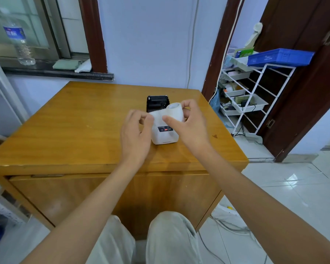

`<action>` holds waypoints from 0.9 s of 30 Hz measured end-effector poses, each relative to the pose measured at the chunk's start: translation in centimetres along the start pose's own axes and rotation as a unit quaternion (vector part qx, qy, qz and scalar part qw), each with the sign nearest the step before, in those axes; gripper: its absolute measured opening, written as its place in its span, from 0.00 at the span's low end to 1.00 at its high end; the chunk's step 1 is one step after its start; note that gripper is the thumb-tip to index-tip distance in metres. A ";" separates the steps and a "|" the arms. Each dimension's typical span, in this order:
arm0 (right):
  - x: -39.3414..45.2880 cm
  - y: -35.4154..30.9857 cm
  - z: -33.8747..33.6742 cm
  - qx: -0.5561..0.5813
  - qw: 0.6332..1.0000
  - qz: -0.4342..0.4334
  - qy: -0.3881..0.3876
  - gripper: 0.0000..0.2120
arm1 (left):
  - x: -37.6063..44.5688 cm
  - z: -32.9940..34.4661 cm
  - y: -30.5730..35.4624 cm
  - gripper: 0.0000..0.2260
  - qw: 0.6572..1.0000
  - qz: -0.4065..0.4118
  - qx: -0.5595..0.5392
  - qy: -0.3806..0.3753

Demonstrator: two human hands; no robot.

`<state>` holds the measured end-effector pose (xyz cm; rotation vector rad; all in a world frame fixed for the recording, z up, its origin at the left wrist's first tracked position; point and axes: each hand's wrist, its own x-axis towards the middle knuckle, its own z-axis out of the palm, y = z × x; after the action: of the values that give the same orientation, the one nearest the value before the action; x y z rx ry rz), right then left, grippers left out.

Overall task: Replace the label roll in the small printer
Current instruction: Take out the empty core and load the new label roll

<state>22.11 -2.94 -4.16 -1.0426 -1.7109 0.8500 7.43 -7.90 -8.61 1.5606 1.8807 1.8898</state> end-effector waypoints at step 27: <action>-2.7 -0.9 0.0 0.116 0.984 -0.123 -0.049 0.16 | 1.8 -4.2 3.8 0.13 0.746 -0.406 -0.412 -0.331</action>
<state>22.49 -5.77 -4.36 -0.6280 -1.7304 0.9247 6.03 -10.70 -3.55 0.7226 0.8957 1.1892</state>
